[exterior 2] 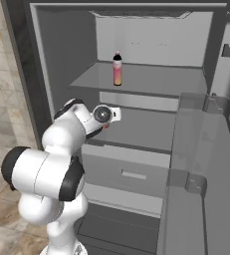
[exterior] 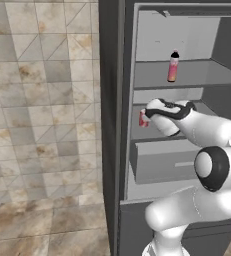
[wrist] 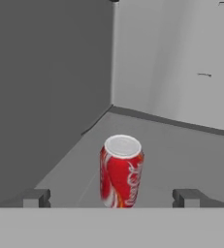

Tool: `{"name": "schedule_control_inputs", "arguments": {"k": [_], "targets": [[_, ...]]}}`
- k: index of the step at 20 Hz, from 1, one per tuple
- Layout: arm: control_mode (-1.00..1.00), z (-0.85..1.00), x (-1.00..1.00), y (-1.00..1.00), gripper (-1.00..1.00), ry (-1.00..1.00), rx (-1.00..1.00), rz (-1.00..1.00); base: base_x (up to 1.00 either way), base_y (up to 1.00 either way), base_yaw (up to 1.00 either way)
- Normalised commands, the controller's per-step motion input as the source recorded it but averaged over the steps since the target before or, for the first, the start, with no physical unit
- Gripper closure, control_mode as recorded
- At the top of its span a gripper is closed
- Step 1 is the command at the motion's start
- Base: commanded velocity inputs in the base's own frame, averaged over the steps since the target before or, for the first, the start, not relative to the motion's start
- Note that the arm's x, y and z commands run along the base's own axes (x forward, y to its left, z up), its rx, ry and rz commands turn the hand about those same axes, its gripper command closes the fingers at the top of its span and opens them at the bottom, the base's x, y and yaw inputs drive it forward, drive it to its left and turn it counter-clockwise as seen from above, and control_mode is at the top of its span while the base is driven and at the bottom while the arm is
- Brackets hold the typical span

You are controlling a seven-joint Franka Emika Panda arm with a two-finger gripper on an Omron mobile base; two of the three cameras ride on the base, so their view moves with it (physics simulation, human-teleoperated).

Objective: Open the fridge, grab two sodas, and place both sodas inside the bowl with ice on the dining counter.

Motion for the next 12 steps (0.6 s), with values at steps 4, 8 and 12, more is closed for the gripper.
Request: {"name": "schedule_control_inputs", "arguments": {"k": [4, 8, 12], "targets": [[-1.0, -0.21, 0.14, 0.01, -1.0, 0.0, -0.03, 0.0, 0.0, 0.0, 0.0], [-1.0, -0.2, 0.13, 0.0, -1.0, 0.0, -0.03, 0.0, 0.0, 0.0, 0.0], [-1.0, -0.13, 0.14, 0.0, -1.0, 0.0, -0.02, 0.0, 0.0, 0.0, 0.0]]}}
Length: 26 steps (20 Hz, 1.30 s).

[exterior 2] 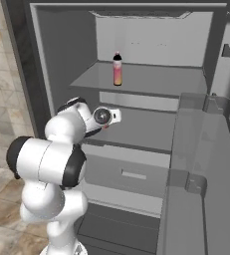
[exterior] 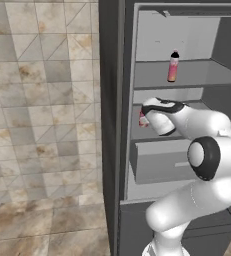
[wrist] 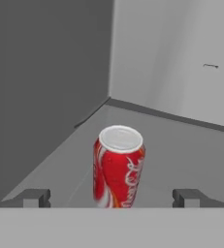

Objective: Open the fridge, grab two sodas, and place both sodas inside the bowl with ice on the dining counter.

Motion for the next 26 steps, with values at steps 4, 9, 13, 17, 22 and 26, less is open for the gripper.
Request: {"name": "schedule_control_inputs", "arguments": {"k": [4, 9, 13, 17, 22, 26], "targets": [[-1.0, -0.09, 0.19, 0.01, -1.0, 0.0, -0.01, 0.0, 0.0, 0.0, 0.0], [-1.0, -0.09, 0.17, 0.04, -1.0, 0.0, -0.02, 0.0, 0.0, 0.0, 0.0], [-1.0, -0.11, 0.17, 0.05, -1.0, 0.0, -0.02, 0.0, 0.0, 0.0, 0.0], [-1.0, -0.1, 0.12, 0.06, -1.0, 0.0, 0.0, 0.0, 0.0, 0.0, 0.0], [-1.0, -0.07, 0.1, 0.05, -1.0, 0.0, 0.0, 0.0, 0.0, 0.0, 0.0], [-1.0, -0.02, 0.12, 0.01, -1.0, 0.0, 0.0, 0.0, 0.0, 0.0, 0.0]]}}
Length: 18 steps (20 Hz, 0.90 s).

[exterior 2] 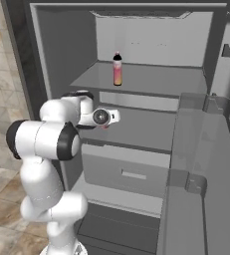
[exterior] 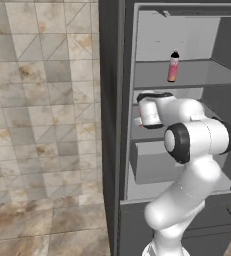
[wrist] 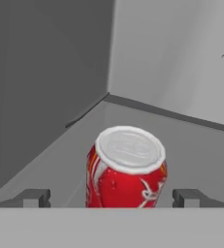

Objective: Open the fridge, grab two sodas, and place both sodas inside the bowl with ice on the dining counter.

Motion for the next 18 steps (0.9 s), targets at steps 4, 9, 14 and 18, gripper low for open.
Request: {"name": "schedule_control_inputs", "arguments": {"k": [4, 9, 14, 18], "targets": [[-1.0, 0.0, 0.19, 0.0, -1.0, 0.0, 0.0, 0.0, 0.0, 0.0, 0.0], [-1.0, 0.0, 0.27, 0.0, -1.0, 0.0, 0.0, 0.0, 0.0, 0.0, 0.0], [-1.0, 0.0, 0.27, 0.0, 1.0, 0.0, 0.0, 0.0, 0.0, 0.0, 0.0], [-1.0, 0.0, 0.31, 0.0, 1.0, 0.0, 0.0, 0.0, 0.0, 0.0, 0.0]]}}
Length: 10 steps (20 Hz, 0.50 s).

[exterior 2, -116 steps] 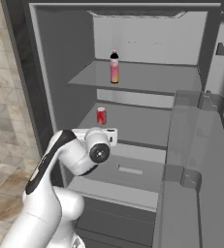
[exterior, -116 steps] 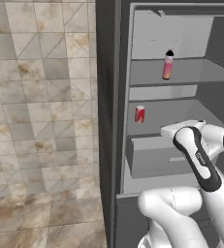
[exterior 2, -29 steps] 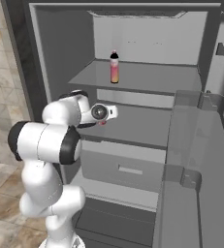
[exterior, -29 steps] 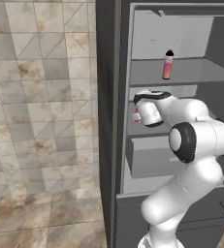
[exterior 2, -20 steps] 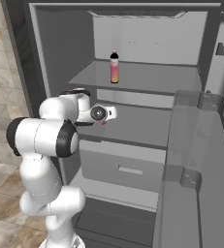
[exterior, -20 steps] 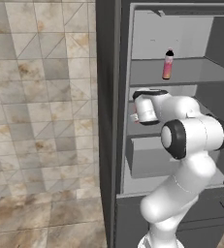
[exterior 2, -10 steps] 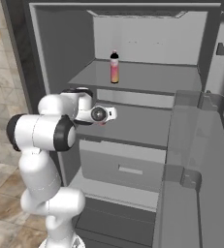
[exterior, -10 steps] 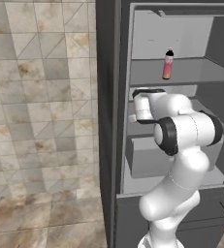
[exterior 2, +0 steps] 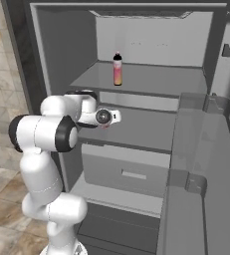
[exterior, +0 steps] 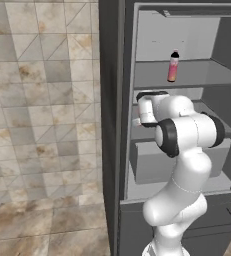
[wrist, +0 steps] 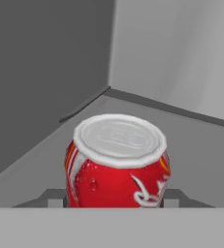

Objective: Open the fridge, grab two sodas, and place both sodas inside the bowl with ice on the dining counter.

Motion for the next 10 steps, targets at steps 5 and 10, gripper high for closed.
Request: {"name": "schedule_control_inputs", "arguments": {"k": [5, 10], "targets": [[-1.0, -0.01, 0.22, 0.0, 1.0, 0.0, 0.0, 0.0, 0.0, 0.0, 0.0], [-1.0, 0.0, 0.0, 0.0, 1.0, 0.0, 0.0, 0.0, 0.0, 0.0, 0.0]]}}
